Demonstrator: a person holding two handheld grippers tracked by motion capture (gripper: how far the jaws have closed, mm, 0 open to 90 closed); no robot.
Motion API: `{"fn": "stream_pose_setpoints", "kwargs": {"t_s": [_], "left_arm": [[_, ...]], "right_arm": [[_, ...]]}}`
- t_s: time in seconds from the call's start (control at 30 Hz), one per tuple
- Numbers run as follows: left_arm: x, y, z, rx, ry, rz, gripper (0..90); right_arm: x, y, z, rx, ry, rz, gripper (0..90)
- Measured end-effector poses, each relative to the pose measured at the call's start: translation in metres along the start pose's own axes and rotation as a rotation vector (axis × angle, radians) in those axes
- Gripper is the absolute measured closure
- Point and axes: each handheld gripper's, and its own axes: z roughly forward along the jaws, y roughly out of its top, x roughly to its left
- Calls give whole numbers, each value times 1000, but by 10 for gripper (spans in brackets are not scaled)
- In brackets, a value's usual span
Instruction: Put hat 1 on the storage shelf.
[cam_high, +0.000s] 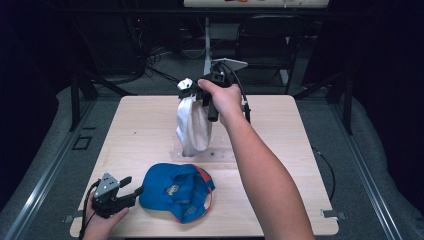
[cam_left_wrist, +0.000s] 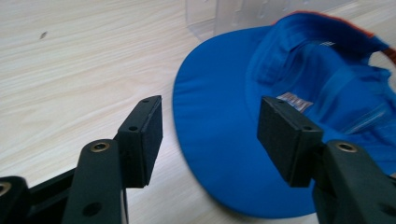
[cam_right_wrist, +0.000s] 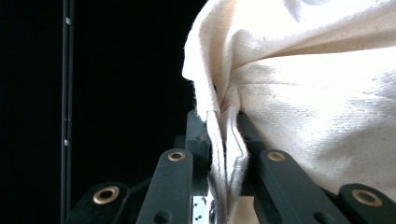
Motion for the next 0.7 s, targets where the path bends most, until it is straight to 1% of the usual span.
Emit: {"fn": "stream_pose_setpoints", "kwargs": {"t_s": [0.03,0.07,0.1,0.13,0.2,0.23,0.33,0.4,0.43,0.47,0.53,0.6,0.67,0.7], "left_arm": [[0,0,0,0,0,0,418],[-5,7,1,-2,-12,23,421],[-8,10,2,-4,-12,39,424],[-13,15,5,-19,-15,56,429],[-18,23,8,-23,-24,77,436],[-22,29,11,-26,-22,94,437],[-31,41,21,-47,-38,109,439],[-36,48,26,-48,-41,125,439],[-36,48,26,-48,-41,125,449],[-41,57,34,-53,-73,140,482],[-48,65,42,-78,-61,156,483],[-52,72,48,-83,-64,159,483],[-58,79,56,-85,-55,182,483],[-60,82,60,-84,-55,184,482]], "right_arm": [[0,0,0,0,0,0,805],[-1,-1,3,2,4,-4,804],[-2,-1,3,5,8,-3,804],[-3,-1,4,7,11,-1,804],[-8,-2,4,5,14,5,804],[-9,-2,4,4,16,7,804],[-13,-3,3,9,14,9,803],[-15,-4,3,9,20,13,802],[-15,-4,3,9,20,13,802],[-18,-5,1,12,22,10,801],[-21,-6,0,13,22,6,800],[-24,-8,0,10,23,13,799],[-27,-9,-1,15,28,6,798],[-29,-11,-2,20,32,8,798]]}}
